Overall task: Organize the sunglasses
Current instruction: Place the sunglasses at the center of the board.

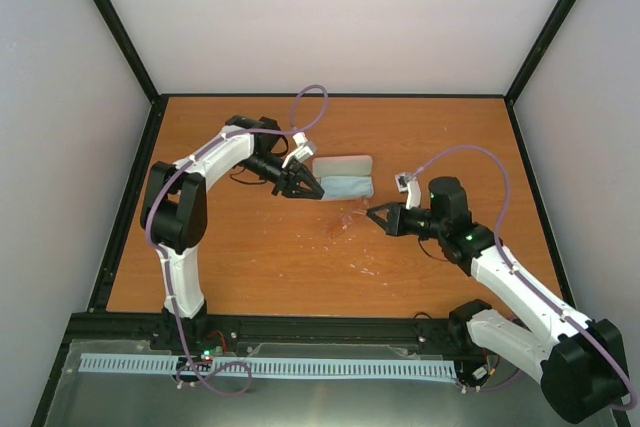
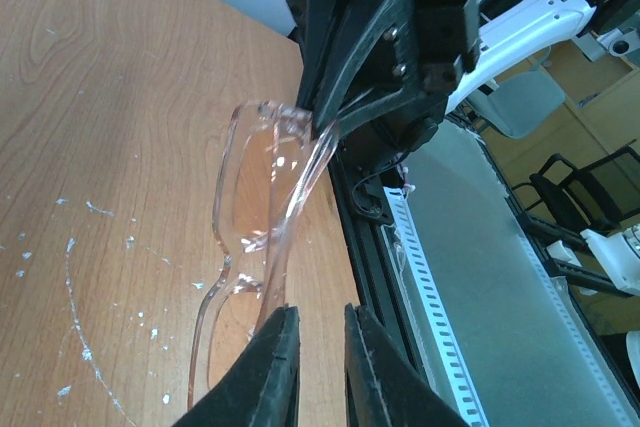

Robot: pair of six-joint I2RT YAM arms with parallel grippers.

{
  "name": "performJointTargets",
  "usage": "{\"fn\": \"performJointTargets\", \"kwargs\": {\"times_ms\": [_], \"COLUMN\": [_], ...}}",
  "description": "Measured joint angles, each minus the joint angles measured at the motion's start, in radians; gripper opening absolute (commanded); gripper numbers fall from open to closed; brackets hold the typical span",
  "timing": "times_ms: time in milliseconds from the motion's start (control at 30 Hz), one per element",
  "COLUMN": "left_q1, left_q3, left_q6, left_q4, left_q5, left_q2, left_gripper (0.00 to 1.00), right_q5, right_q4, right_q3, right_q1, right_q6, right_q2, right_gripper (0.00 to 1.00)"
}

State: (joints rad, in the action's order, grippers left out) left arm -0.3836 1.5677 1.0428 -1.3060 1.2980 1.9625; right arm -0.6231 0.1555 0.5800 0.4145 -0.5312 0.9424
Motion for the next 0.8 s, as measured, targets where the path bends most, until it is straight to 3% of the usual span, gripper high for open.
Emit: {"fn": "performJointTargets", "kwargs": {"times_ms": [367, 800], "left_q1": [0.0, 0.012], "left_q3": [-0.017, -0.037], "left_q6": [0.01, 0.023], "left_q4": [0.0, 0.0], "left_q5": [-0.033, -0.076], "left_q2": [0.0, 0.0], "left_gripper": [0.14, 0.14], "right_q5": [0.026, 0.033], "right_q4": [-0.13, -0.209], "right_q3": [-0.165, -0.242], "right_q1": [-0.024, -0.031], "right_q6": [-0.081, -0.106], "right_q2": [0.003, 0.181], "right_gripper": [0.03, 0.03]}}
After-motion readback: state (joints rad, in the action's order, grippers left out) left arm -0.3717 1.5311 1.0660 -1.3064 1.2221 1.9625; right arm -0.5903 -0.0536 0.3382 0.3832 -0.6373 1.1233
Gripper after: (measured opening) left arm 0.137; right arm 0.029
